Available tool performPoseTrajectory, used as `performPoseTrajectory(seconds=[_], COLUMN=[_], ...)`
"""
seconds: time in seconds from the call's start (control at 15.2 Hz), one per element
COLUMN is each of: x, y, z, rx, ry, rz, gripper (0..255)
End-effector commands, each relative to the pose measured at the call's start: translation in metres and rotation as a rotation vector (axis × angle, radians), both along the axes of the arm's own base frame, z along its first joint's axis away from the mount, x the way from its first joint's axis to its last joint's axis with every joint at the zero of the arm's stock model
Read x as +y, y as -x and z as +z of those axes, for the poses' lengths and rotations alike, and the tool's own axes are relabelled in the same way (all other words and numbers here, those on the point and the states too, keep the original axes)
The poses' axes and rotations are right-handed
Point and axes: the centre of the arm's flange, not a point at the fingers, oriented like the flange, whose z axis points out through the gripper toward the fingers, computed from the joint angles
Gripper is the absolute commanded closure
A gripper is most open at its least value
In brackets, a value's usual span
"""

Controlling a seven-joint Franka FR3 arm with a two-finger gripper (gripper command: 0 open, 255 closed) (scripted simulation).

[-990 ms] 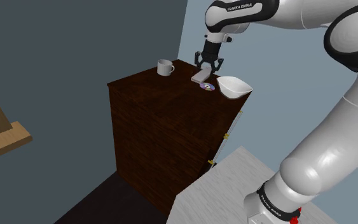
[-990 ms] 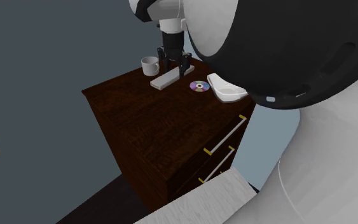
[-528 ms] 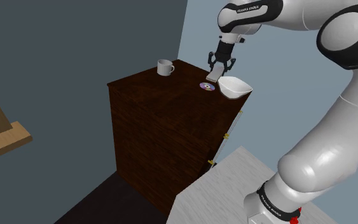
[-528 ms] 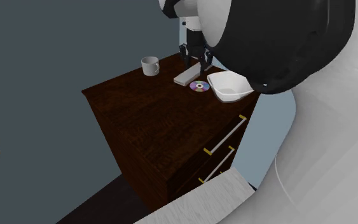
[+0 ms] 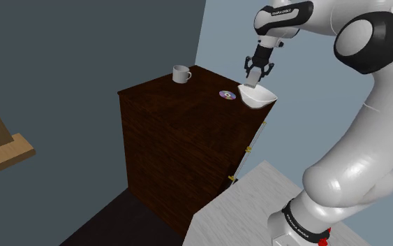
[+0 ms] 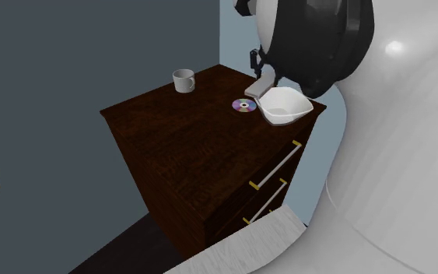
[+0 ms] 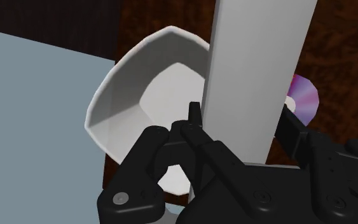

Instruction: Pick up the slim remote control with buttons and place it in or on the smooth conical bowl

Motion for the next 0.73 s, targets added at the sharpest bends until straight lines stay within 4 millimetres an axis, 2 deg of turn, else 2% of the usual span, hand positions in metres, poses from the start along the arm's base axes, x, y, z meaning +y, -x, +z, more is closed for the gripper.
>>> performPoseTrajectory(seconds=[0.0, 0.26, 0.33, 0.66], x=[-0.027, -0.079, -0.085, -0.085], y=[0.004, 0.013, 0.014, 0.014], z=[0.000, 0.000, 0.001, -0.026], rx=[-0.001, -0.001, -0.001, -0.001], ry=[0.001, 0.001, 0.001, 0.001], rz=[0.002, 0.002, 0.002, 0.002], gripper=[255, 255, 255, 255])
